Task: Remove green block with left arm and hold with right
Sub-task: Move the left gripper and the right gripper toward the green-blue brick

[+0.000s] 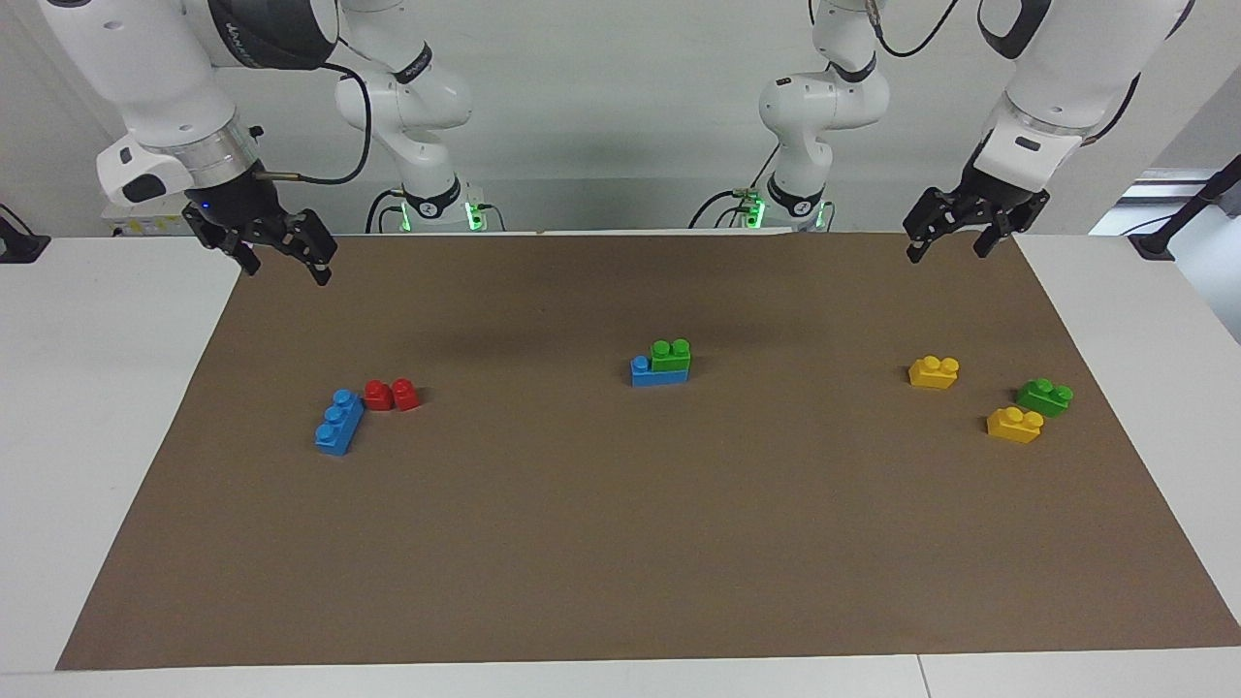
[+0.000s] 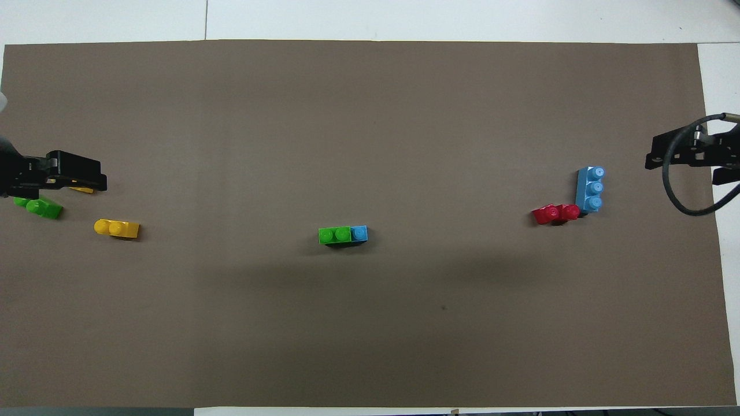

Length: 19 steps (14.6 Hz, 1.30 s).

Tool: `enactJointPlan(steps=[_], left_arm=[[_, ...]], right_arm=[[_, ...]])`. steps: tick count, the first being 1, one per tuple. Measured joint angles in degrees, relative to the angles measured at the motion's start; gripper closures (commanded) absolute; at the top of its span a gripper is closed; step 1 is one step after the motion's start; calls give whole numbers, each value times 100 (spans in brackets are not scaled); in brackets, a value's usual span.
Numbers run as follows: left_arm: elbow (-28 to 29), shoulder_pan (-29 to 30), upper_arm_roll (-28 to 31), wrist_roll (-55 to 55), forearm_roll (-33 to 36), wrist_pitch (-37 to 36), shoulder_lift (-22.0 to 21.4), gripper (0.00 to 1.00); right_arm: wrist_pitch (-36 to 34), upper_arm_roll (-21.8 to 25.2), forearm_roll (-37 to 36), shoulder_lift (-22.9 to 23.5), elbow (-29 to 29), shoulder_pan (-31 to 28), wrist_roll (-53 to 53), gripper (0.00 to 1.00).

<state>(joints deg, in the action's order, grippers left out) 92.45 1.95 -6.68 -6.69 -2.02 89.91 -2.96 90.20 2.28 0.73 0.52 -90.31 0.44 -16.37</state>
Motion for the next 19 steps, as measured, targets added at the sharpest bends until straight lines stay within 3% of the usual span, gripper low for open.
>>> enactJointPlan(steps=[3, 7, 12, 19], left_arm=[[3, -1, -2, 0, 0, -9, 0, 0], [39, -1, -6, -310, 0, -38, -6, 0], [348, -201, -68, -1951, -11, -37, -152, 0], [782, -474, -84, -4818, -261, -19, -397, 0]], right_arm=[[0, -32, 39, 2, -85, 14, -1235, 0], [0, -53, 913, 8, -389, 18, -2822, 0], [55, -69, 1994, 130, -752, 127, -4167, 0], [828, -83, 3023, 364, -1442, 572, -5217, 0]])
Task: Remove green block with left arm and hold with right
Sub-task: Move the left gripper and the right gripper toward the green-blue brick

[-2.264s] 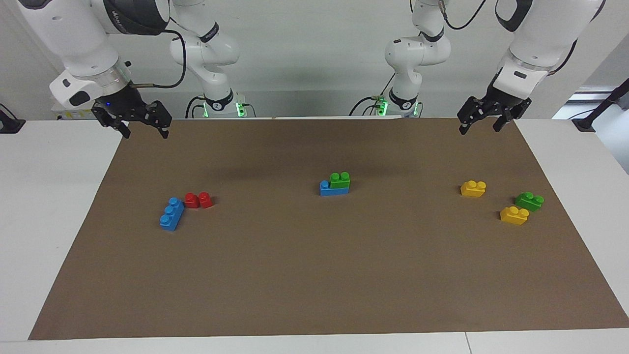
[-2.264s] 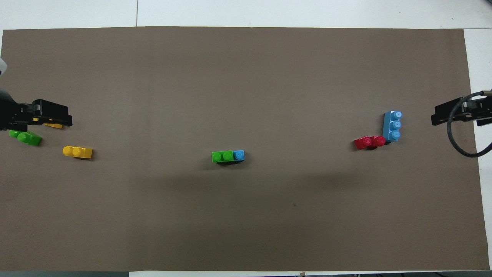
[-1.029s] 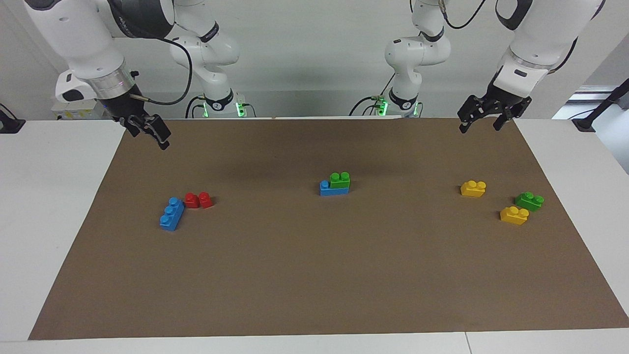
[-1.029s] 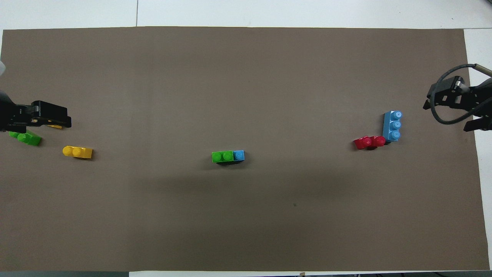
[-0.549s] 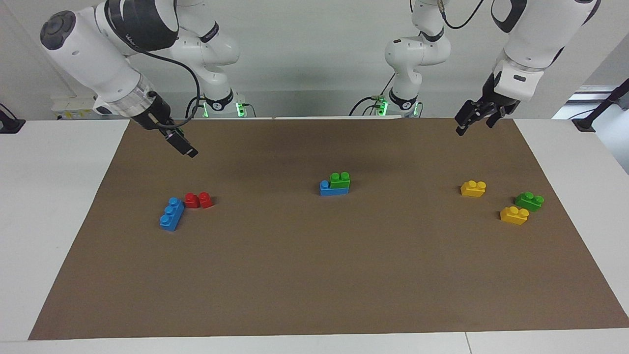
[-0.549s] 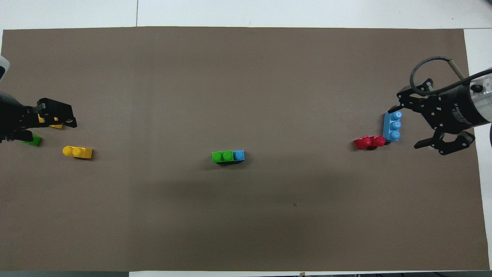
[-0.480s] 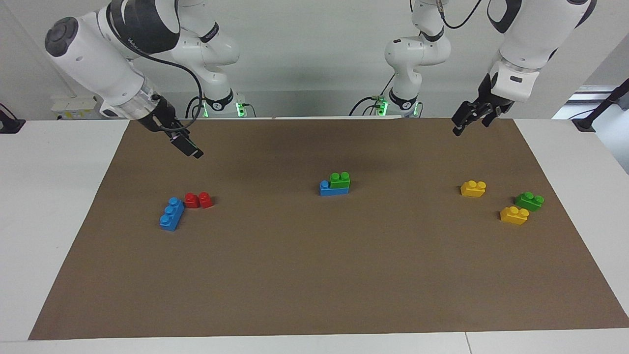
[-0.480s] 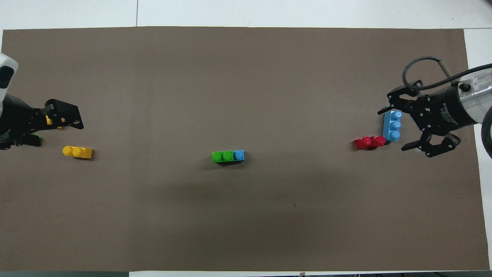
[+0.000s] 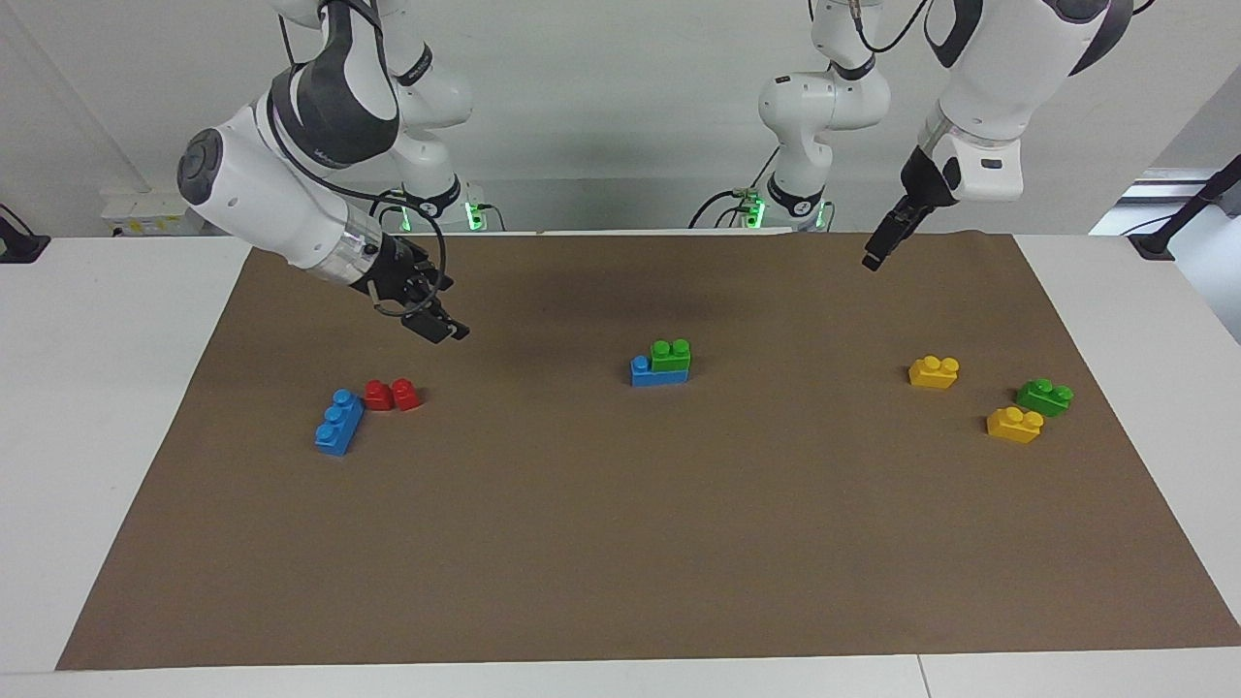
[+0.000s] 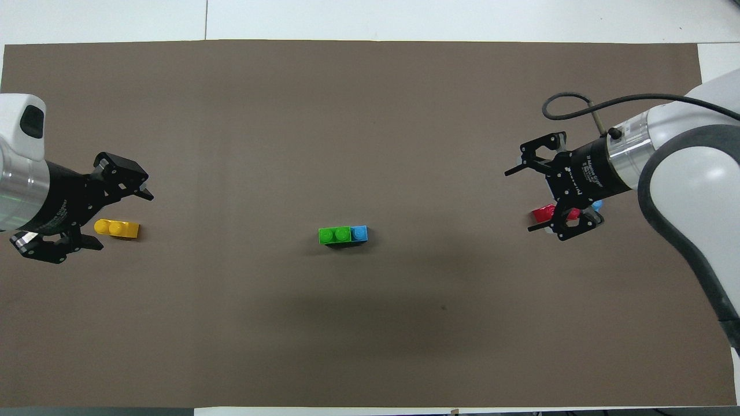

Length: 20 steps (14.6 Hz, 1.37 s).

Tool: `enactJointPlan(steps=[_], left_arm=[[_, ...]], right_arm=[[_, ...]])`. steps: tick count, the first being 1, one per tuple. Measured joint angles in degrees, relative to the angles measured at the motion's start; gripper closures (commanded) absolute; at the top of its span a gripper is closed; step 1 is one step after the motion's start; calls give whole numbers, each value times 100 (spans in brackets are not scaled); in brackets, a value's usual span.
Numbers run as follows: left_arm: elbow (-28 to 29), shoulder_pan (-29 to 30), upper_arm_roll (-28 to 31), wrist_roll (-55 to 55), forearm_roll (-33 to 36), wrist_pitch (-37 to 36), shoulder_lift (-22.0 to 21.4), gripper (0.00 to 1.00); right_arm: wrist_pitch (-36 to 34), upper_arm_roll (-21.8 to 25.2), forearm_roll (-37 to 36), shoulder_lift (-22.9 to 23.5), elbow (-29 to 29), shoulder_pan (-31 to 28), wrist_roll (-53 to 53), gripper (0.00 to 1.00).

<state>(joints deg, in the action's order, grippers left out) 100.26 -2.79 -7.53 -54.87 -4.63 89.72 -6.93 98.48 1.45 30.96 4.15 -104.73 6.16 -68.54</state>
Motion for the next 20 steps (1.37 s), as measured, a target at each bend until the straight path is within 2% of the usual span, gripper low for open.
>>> enactJointPlan(steps=[4, 8, 12, 16, 20], left_arm=[[400, -337, -5, -1796, -104, 236, -198, 0], [846, -805, -10, -3455, -111, 859, -399, 0], [1157, -1280, -23, -4563, -115, 1216, -503, 0], [1530, -1681, -30, -5377, -116, 1884, -492, 0], [1752, -1920, -30, -5981, -116, 2276, -322, 0]], right_arm=[[339, -14, 54, -9, -124, 622, -584, 0], [588, 26, 54, -22, -148, 651, -764, 0], [686, 31, 340, -40, -323, 711, -1258, 5], [1352, -13, 511, -39, -640, 1239, -2136, 5], [2187, -17, 748, -31, -1072, 1617, -2404, 5]])
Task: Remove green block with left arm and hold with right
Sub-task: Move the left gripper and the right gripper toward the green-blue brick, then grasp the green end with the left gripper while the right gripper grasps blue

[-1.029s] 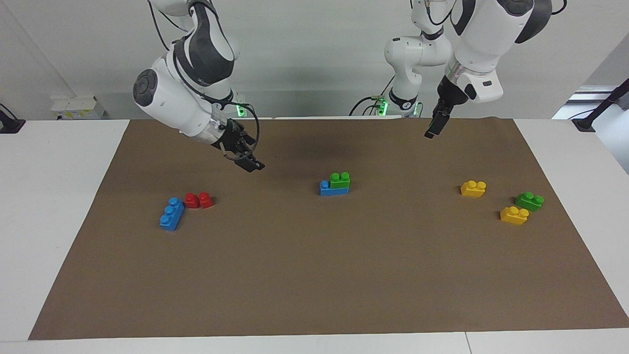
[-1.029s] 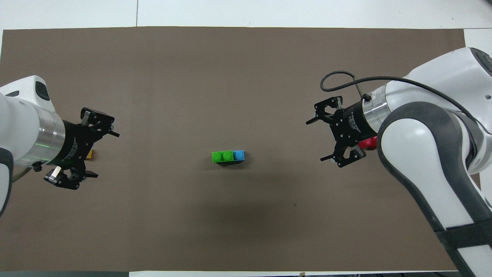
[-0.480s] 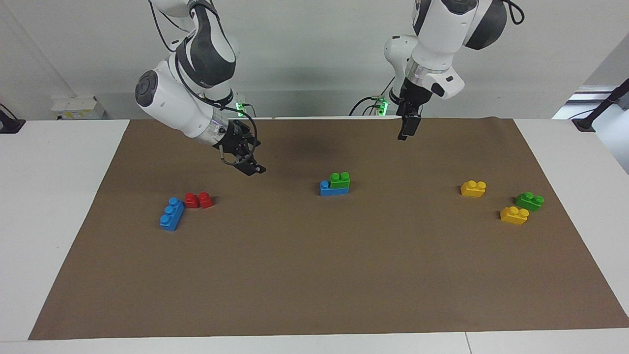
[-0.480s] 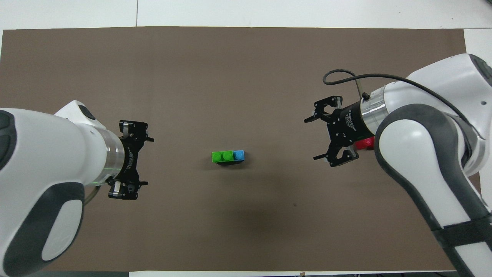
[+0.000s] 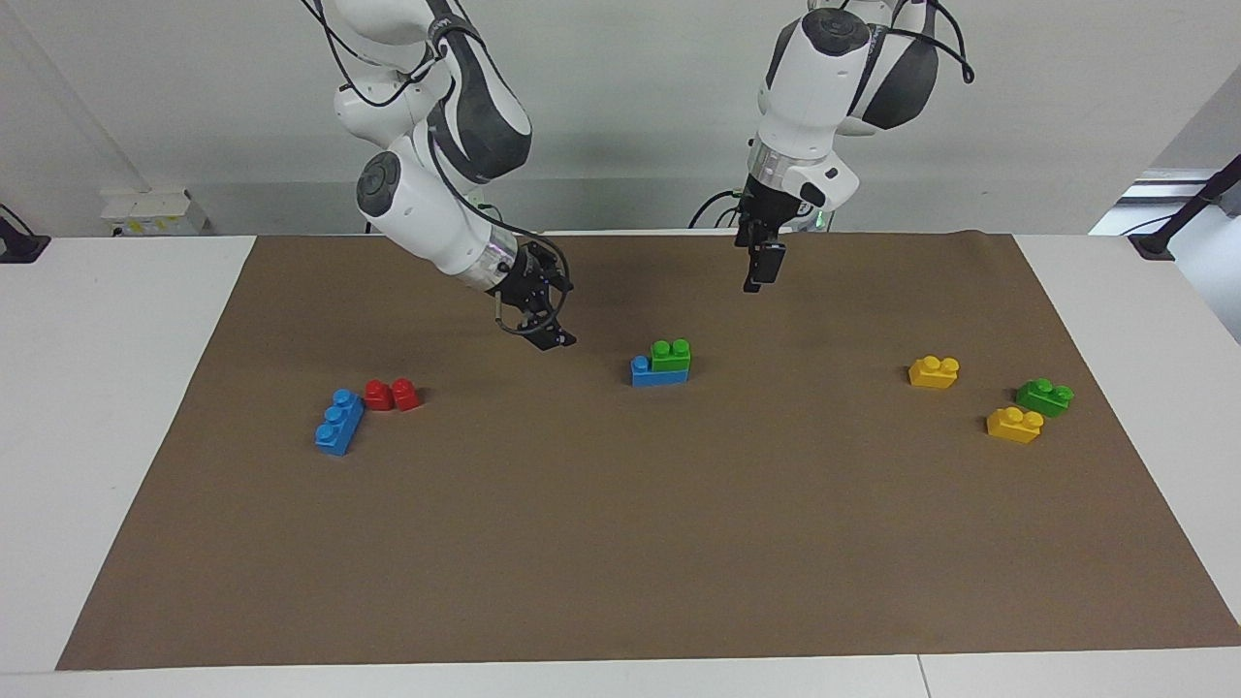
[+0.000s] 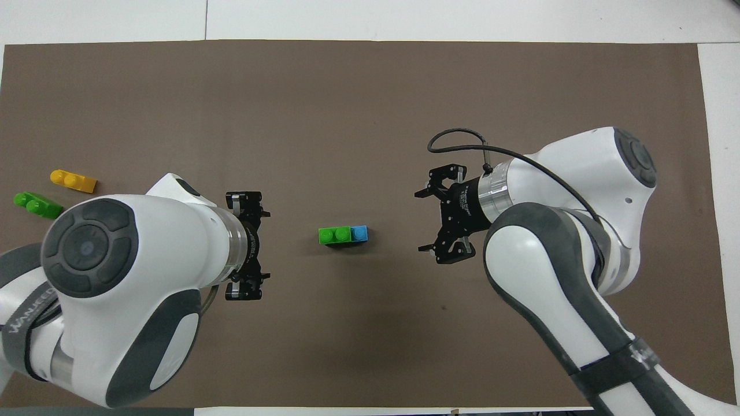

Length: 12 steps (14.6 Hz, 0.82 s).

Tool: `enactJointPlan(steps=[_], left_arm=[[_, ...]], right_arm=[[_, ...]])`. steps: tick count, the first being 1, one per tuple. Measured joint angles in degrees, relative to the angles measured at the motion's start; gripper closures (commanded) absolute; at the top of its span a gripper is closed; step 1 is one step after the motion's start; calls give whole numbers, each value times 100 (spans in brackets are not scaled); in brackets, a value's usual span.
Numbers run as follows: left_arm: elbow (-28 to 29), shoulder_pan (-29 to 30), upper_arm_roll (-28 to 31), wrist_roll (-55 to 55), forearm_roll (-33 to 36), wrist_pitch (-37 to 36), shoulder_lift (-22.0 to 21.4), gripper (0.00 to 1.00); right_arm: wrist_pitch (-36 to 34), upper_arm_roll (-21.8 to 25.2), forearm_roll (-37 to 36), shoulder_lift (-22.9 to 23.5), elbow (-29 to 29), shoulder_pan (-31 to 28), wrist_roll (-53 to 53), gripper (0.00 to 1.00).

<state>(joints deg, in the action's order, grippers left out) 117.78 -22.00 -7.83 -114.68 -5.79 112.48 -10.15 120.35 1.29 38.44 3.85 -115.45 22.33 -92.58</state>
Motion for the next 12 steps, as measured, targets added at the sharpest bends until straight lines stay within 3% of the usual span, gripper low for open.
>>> enactJointPlan(steps=[8, 12], left_arm=[[103, -347, 1, -1192, 0, 950, 813, 0], [103, -425, 3, -1417, 0, 1190, 996, 0]], right_arm=[[1296, -1, 507, 70, -619, 570, -32, 5], [1516, 1, 527, 132, -712, 732, -31, 5]])
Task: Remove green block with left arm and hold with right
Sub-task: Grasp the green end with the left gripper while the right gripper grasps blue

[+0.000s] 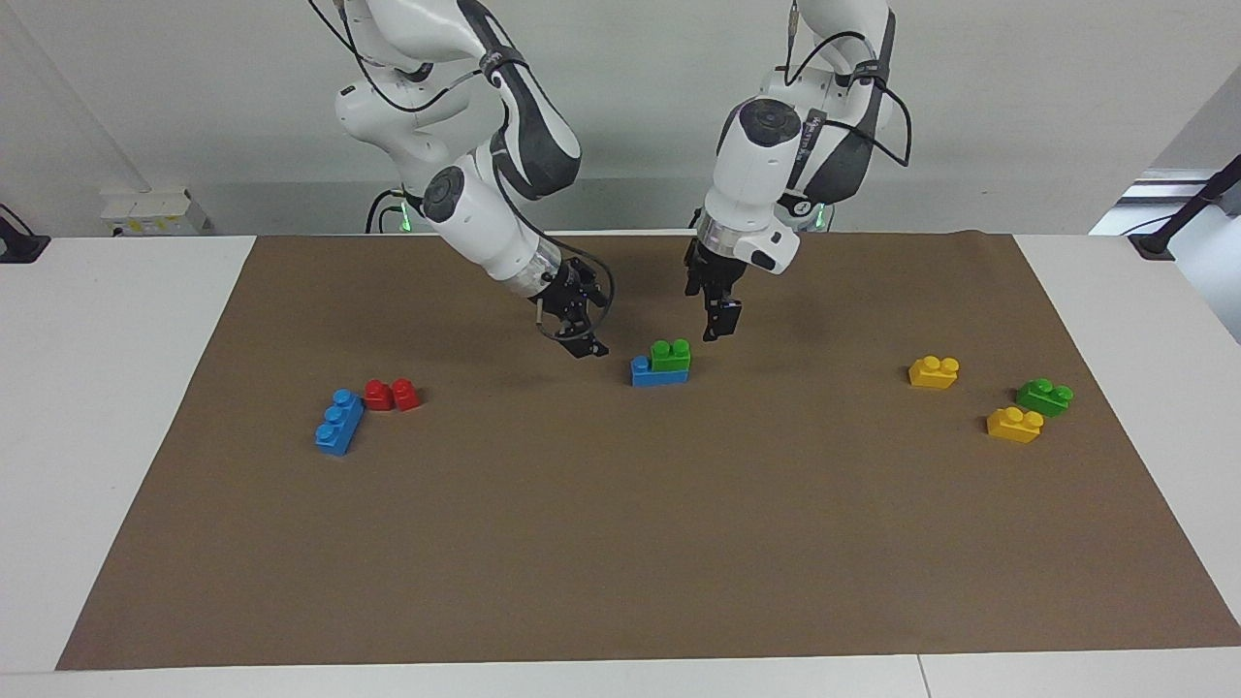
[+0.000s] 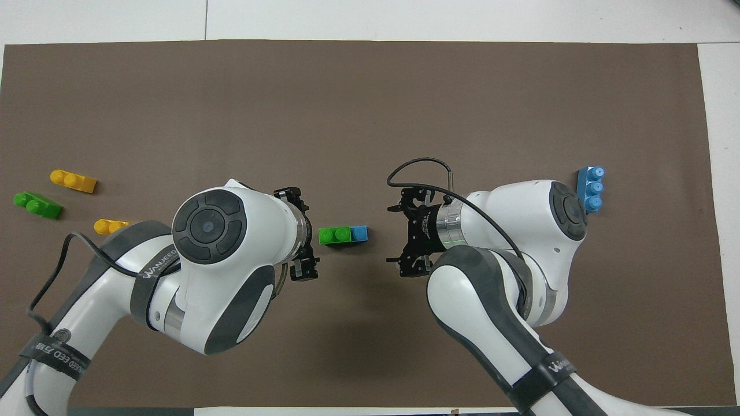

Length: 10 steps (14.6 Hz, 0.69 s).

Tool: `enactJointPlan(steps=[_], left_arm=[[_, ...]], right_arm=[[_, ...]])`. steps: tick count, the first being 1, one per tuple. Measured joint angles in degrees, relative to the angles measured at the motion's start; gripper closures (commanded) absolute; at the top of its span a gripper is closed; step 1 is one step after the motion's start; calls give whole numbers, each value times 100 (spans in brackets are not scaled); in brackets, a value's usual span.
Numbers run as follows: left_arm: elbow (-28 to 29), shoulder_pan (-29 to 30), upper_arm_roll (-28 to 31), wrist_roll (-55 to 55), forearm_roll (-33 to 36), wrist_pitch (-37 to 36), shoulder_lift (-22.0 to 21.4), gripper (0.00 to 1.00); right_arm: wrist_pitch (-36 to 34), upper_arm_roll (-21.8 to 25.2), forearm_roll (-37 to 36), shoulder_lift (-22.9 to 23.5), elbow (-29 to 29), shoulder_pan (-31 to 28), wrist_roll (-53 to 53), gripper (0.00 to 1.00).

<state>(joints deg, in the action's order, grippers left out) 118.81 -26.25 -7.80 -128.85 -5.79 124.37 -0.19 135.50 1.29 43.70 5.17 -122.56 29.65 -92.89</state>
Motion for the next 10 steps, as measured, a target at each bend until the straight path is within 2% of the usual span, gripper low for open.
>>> enactJointPlan(steps=[10], left_arm=[[9, -8, 8, -244, 0, 564, 490, 0]], right_arm=[[829, -2, 543, 505, -112, 360, 512, 4]])
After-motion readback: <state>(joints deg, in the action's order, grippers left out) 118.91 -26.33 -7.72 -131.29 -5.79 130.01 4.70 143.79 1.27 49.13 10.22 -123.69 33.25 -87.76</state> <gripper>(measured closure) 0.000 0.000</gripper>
